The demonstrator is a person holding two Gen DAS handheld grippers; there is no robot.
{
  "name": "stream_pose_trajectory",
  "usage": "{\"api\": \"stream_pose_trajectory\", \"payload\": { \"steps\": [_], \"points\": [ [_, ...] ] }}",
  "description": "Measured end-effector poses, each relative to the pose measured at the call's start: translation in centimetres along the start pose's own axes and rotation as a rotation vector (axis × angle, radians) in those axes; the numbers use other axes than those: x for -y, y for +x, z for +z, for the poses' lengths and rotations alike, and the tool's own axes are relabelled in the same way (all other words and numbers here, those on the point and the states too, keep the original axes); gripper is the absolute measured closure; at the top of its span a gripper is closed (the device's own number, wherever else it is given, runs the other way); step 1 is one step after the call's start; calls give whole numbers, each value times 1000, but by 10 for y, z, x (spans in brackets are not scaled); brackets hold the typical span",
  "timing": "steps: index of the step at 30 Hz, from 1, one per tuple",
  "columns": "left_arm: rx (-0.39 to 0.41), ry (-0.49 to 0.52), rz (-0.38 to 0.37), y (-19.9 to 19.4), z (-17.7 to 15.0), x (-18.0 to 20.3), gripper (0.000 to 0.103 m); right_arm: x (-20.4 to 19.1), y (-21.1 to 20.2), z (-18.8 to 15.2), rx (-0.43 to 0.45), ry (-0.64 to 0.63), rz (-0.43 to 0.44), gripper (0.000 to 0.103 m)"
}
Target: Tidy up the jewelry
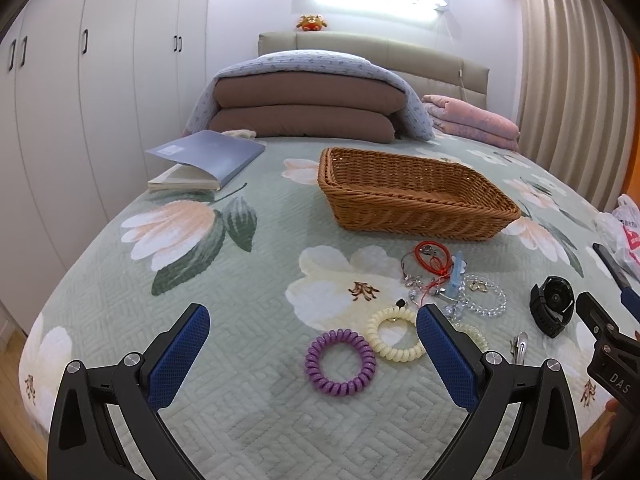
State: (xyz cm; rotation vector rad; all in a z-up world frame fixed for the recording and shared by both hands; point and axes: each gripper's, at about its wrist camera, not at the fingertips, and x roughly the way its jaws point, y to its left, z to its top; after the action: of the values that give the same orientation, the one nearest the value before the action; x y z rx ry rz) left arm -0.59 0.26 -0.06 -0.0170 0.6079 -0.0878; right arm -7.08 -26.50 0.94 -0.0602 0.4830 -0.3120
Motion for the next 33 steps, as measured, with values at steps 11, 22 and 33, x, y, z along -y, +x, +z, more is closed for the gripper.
{"api": "stream_pose_trajectory", "payload": {
  "steps": [11, 22, 33],
  "points": [
    [-4, 2, 4, 1, 0, -1, 0, -1, 2, -1, -7, 1, 4, 0],
    [-7, 1, 4, 2, 0, -4, 0, 0, 3, -2, -12, 4, 5, 0],
    [-15, -5, 5, 3, 0, -5, 0, -1, 4, -2, -15, 4, 5, 0]
  ]
}}
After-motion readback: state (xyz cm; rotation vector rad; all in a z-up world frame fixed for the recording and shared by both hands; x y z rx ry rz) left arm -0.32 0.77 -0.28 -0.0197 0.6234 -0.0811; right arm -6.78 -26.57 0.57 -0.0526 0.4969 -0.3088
